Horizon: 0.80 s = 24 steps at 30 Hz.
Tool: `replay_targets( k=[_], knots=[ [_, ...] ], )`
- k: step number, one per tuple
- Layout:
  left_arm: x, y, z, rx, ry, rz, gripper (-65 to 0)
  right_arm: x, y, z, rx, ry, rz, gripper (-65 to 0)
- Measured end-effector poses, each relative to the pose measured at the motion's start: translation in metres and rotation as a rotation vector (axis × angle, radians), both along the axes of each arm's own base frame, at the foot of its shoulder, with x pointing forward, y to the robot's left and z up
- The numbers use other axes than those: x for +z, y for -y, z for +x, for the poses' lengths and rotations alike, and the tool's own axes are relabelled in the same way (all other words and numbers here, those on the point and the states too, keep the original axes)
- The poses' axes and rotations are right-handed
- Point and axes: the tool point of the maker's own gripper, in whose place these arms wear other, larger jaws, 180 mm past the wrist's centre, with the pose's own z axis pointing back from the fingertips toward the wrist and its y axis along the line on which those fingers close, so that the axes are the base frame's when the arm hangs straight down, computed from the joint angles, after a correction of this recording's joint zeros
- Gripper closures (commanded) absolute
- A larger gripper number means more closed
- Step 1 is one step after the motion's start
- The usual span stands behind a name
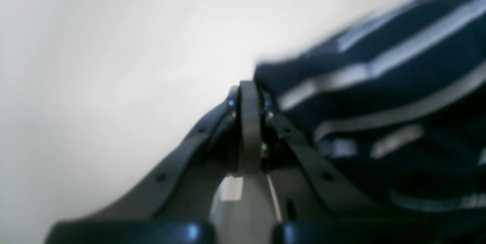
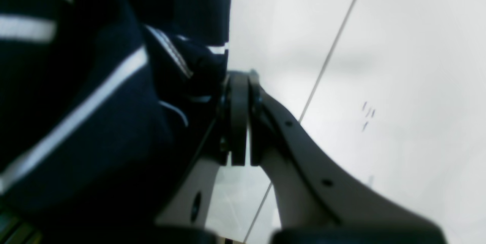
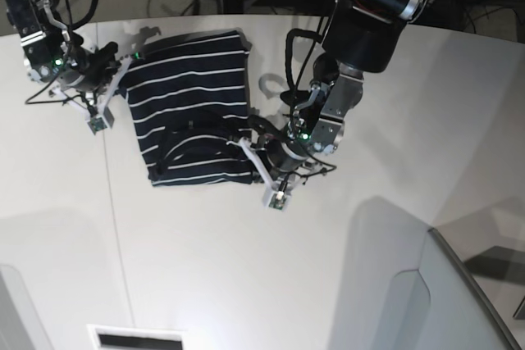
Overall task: Layout the t-shirt on the table in an organized manner, then fold the t-shirt properly
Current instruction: 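Press and straighten the folded shirt edges with both grippers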
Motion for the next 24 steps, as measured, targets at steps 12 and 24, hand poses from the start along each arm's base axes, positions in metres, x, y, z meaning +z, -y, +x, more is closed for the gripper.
replay_targets(
  k=[12,24],
  knots=[
    [0.000,0.020,0.013,0.013,0.044,-0.053,0.0,0.015,-0.041,-0.015,0.040,-0.066,0.054,-0.9],
    [0.048,0.021,0.036,0.015,0.160,-0.089,0.0,0.022,0.037,-0.012,-0.108,-0.050,-0.058,-0.9]
  ],
)
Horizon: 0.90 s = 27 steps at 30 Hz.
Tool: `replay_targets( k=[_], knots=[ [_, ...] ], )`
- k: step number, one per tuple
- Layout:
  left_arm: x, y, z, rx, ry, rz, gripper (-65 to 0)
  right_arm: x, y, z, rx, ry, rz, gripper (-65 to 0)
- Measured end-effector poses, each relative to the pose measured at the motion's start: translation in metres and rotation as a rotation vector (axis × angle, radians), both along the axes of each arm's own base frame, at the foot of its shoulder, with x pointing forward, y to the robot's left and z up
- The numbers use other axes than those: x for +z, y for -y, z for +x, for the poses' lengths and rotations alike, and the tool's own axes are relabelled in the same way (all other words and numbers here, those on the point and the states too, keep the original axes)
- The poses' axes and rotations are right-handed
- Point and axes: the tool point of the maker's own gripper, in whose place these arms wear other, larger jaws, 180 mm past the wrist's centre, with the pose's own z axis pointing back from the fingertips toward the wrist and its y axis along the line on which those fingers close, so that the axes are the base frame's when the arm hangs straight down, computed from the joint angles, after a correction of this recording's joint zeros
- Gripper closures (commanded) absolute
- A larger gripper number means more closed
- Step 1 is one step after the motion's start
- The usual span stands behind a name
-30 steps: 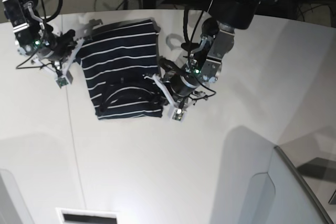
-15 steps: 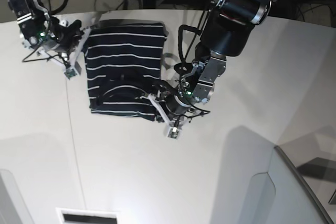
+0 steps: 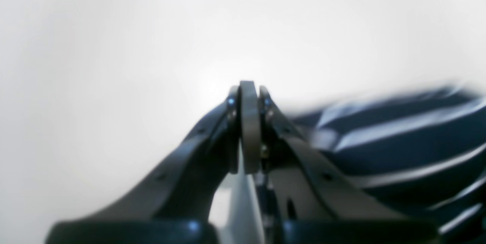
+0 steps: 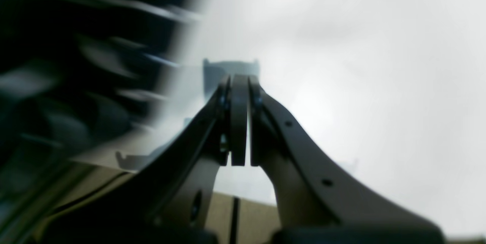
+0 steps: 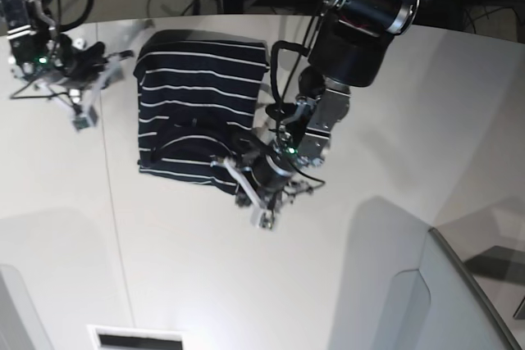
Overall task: Layout the t-shirt on the table in an organized manner, then fold the t-shirt properly
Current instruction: 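Press and straighten the folded shirt edges with both grippers, then smooth the collar edge of the folded shirt with both grippers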
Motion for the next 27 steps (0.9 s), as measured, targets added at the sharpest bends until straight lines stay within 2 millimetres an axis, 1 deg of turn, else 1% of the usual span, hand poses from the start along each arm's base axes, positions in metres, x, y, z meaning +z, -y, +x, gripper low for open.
replay_targets(
  k=[1,2,4,7,8,9,10,12,14,15,16,18,20,21,23,24,26,27],
  knots=[
    [0.012,-0.003,0.002,-0.003,0.020,0.006,0.0,0.001,0.010,-0.002,-0.015,-0.002,-0.016,-0.9],
    [0.023,-0.005,-0.001,-0.009,0.030,0.015,0.0,0.004,0.016,-0.005,-0.032,0.003,-0.019,-0.9],
    [0.044,-0.009,-0.014,-0.016,0.063,0.017,0.0,0.021,0.023,-0.005,-0.053,0.048,-0.025,-0.9],
    [0.059,-0.002,-0.059,-0.043,0.075,-0.018,0.0,0.054,0.023,-0.001,-0.089,0.171,0.001,-0.9],
    [0.058,0.002,-0.078,-0.050,0.059,-0.031,0.0,0.068,0.023,0.001,-0.113,0.245,0.000,-1.1],
    [0.057,0.004,-0.091,-0.054,0.053,-0.044,0.0,0.076,0.018,0.001,-0.115,0.288,0.015,-1.2],
    [0.054,0.006,-0.106,-0.061,0.037,-0.056,0.0,0.082,0.008,-0.003,-0.097,0.318,0.037,-1.2],
    [0.044,0.004,-0.129,-0.060,0.000,-0.061,0.0,0.083,-0.022,-0.012,-0.015,0.336,0.110,-1.1],
    [0.038,0.002,-0.145,-0.052,0.006,-0.071,0.0,0.080,-0.053,-0.018,0.071,0.325,0.184,-1.1],
    [0.038,0.001,-0.152,-0.050,0.031,-0.091,0.0,0.082,-0.068,-0.016,0.097,0.338,0.224,-1.1],
    [0.039,0.006,-0.160,-0.070,0.045,-0.107,0.0,0.084,-0.079,-0.015,0.105,0.349,0.258,-1.1],
    [0.039,0.018,-0.170,-0.090,0.046,-0.137,0.0,0.085,-0.095,-0.016,0.134,0.358,0.297,-1.1],
    [0.039,0.027,-0.176,-0.124,0.039,-0.146,0.0,0.083,-0.113,-0.025,0.205,0.333,0.335,-1.2],
    [0.040,0.027,-0.175,-0.126,0.042,-0.148,0.0,0.083,-0.121,-0.027,0.239,0.328,0.355,-1.2],
    [0.038,0.022,-0.175,-0.121,0.040,-0.134,0.0,0.084,-0.132,-0.026,0.286,0.333,0.382,-1.2],
    [0.033,0.017,-0.177,-0.111,0.030,-0.123,0.0,0.082,-0.137,-0.022,0.299,0.334,0.394,-1.2],
    [0.020,0.005,-0.180,-0.093,0.004,-0.091,0.0,0.072,-0.143,-0.017,0.296,0.321,0.420,-1.2],
    [0.012,0.002,-0.184,-0.103,-0.020,-0.075,0.0,0.062,-0.142,-0.018,0.282,0.299,0.420,-1.2]
  ],
)
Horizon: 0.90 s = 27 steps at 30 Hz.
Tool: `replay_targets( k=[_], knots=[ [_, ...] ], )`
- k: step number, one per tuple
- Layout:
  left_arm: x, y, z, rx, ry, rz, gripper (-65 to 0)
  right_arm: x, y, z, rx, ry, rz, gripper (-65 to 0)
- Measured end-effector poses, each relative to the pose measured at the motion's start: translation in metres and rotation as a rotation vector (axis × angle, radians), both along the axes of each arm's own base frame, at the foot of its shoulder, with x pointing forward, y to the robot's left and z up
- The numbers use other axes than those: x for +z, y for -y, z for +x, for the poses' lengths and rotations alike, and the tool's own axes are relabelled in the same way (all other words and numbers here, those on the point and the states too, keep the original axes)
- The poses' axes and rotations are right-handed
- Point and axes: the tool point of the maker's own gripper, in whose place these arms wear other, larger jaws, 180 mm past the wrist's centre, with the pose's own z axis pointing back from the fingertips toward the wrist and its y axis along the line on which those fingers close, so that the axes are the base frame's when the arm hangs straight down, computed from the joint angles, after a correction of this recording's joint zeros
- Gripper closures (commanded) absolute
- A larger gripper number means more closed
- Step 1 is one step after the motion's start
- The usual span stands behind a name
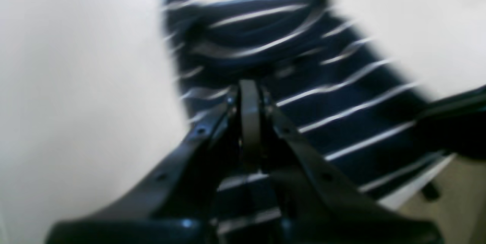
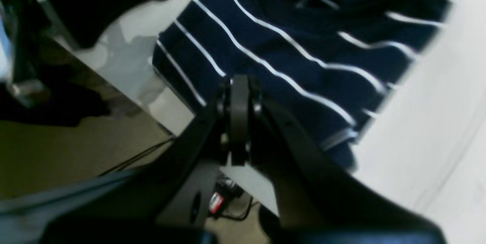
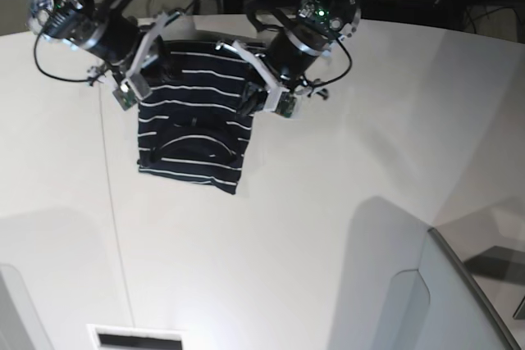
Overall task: Layout the t-shirt on the table in an organized manner, then fold the t-shirt properly
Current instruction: 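Smooth the collar edge of the folded shirt with both grippers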
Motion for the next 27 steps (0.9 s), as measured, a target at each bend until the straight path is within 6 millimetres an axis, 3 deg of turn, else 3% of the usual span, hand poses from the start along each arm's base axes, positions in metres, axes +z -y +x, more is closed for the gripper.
replay_targets(
  k=[5,10,13,16,20,24,27],
  knots=[
    [-0.035,-0.002,-0.021,-0.013,-0.098,0.030,0.0,-0.052,0.016,-0.006,-0.037,-0.142,-0.020,-1.1],
    [-0.050,-0.005,-0.029,-0.008,-0.137,0.042,0.0,-0.062,0.016,0.002,-0.034,-0.131,0.029,-0.9],
    [-0.048,-0.006,-0.027,-0.004,-0.133,0.041,0.0,-0.062,0.015,-0.002,-0.030,-0.132,0.032,-0.9],
    [-0.035,-0.004,-0.021,-0.004,-0.101,0.028,0.0,-0.053,0.013,-0.001,-0.009,-0.110,0.008,-0.9],
    [0.008,-0.001,-0.007,0.002,0.012,-0.018,0.0,-0.021,0.019,-0.003,0.000,-0.027,-0.006,-0.9],
    [0.040,-0.026,-0.010,0.026,0.087,0.006,0.0,0.012,0.054,0.000,-0.052,0.063,-0.075,-0.9],
    [0.048,-0.049,-0.023,0.007,0.100,0.061,0.0,0.017,0.079,-0.013,-0.078,0.057,-0.130,-0.9]
  ],
)
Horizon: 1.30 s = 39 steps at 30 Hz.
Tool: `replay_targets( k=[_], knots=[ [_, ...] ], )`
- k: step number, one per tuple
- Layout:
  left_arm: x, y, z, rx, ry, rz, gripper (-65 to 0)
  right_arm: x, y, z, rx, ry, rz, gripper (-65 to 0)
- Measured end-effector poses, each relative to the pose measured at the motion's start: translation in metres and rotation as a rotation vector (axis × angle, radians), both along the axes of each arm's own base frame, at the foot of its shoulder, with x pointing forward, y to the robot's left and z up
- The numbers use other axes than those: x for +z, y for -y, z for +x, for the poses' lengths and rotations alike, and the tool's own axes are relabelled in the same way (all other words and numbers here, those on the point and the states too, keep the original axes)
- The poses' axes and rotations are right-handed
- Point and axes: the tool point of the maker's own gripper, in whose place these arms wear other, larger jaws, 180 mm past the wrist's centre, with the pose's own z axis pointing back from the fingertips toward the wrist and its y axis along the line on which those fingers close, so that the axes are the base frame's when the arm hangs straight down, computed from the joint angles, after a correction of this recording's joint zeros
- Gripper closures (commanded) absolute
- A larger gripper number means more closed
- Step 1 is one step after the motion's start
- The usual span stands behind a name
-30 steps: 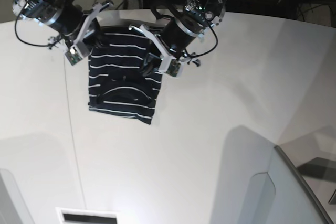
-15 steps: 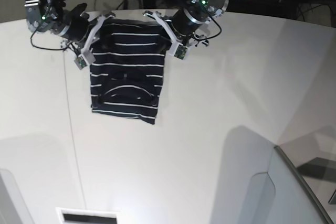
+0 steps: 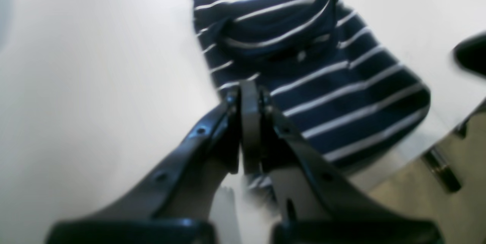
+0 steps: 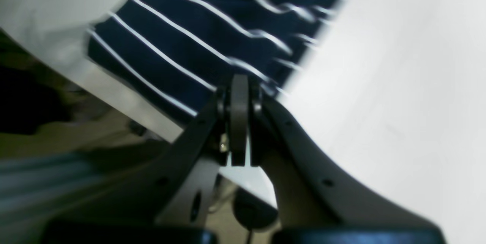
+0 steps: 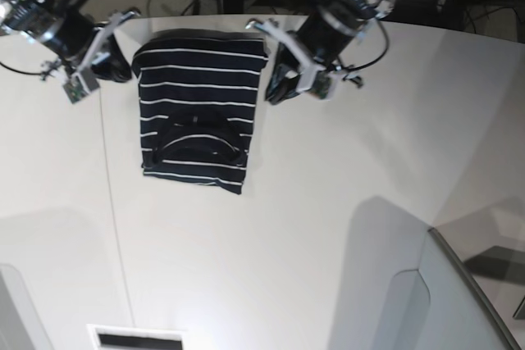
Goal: Layout the t-shirt on the table in an organized manner, then fold the t-shirt properly
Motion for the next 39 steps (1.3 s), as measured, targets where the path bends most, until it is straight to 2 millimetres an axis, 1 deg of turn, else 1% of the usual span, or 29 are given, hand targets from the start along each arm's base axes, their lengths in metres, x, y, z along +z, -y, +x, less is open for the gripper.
replay_targets(
  k=[2,5,6,8,11,14,15,16,18,20,22,24,25,27,29,31,33,34,35,36,37,39],
  knots=[
    [-0.003,-0.012,-0.013,-0.019,-0.013,0.040,0.0,-0.004,0.019,-0.013,-0.032,-0.032,-0.034,-0.9],
    [-0.016,-0.026,-0.046,-0.088,-0.081,0.095,0.0,-0.008,0.050,-0.036,-0.089,-0.082,-0.096,-0.9],
    [-0.021,-0.031,-0.056,-0.094,-0.110,0.111,0.0,-0.009,0.057,-0.045,-0.103,-0.100,-0.107,-0.9],
    [-0.032,-0.042,-0.076,-0.095,-0.167,0.149,0.0,-0.014,0.069,-0.072,-0.123,-0.164,-0.137,-0.9],
    [-0.040,-0.059,-0.101,-0.064,-0.227,0.177,0.0,-0.027,0.075,-0.123,-0.111,-0.329,-0.174,-1.1],
    [-0.047,-0.073,-0.125,-0.035,-0.291,0.207,0.0,-0.034,0.074,-0.152,-0.102,-0.423,-0.183,-1.1],
    [-0.049,-0.075,-0.132,-0.034,-0.311,0.210,0.0,-0.039,0.069,-0.161,-0.100,-0.450,-0.173,-1.2],
    [-0.053,-0.077,-0.140,-0.033,-0.330,0.212,0.0,-0.046,0.062,-0.171,-0.091,-0.477,-0.153,-1.2],
    [-0.068,-0.082,-0.156,-0.037,-0.386,0.226,0.0,-0.068,0.050,-0.207,-0.018,-0.584,-0.165,-1.1],
    [-0.089,-0.092,-0.175,-0.024,-0.451,0.250,0.0,-0.090,0.048,-0.237,0.046,-0.674,-0.216,-1.1],
    [-0.112,-0.109,-0.197,-0.022,-0.524,0.312,0.0,-0.113,0.048,-0.256,0.097,-0.729,-0.251,-0.9],
    [-0.138,-0.119,-0.221,-0.038,-0.594,0.404,0.0,-0.135,0.039,-0.271,0.155,-0.782,-0.241,-0.9],
    [-0.149,-0.118,-0.226,-0.057,-0.601,0.435,0.0,-0.147,0.032,-0.273,0.172,-0.792,-0.201,-0.9],
    [-0.175,-0.107,-0.242,-0.114,-0.641,0.478,0.0,-0.172,0.030,-0.290,0.227,-0.885,-0.193,-0.9],
    [-0.200,-0.096,-0.256,-0.131,-0.700,0.509,0.0,-0.196,0.044,-0.308,0.220,-1.008,-0.229,-1.1],
    [-0.219,-0.088,-0.255,-0.145,-0.696,0.499,0.0,-0.215,0.051,-0.305,0.166,-1.045,-0.221,-1.2],
    [-0.234,-0.081,-0.253,-0.108,-0.692,0.444,0.0,-0.230,0.046,-0.297,0.087,-1.034,-0.183,-1.4],
    [-0.244,-0.080,-0.252,-0.084,-0.708,0.426,0.0,-0.236,0.034,-0.287,0.042,-1.004,-0.139,-1.4],
    [-0.253,-0.081,-0.258,-0.067,-0.746,0.419,0.0,-0.239,0.023,-0.278,0.012,-0.969,-0.100,-1.4],
    [-0.262,-0.081,-0.257,-0.037,-0.774,0.398,0.0,-0.242,0.011,-0.268,-0.024,-0.936,-0.059,-1.4],
    [-0.269,-0.084,-0.263,-0.025,-0.819,0.401,0.0,-0.244,0.000,-0.260,-0.040,-0.898,-0.030,-1.4],
    [-0.278,-0.087,-0.264,0.027,-0.874,0.376,0.0,-0.249,-0.011,-0.245,-0.074,-0.824,-0.027,-1.5]
  ],
)
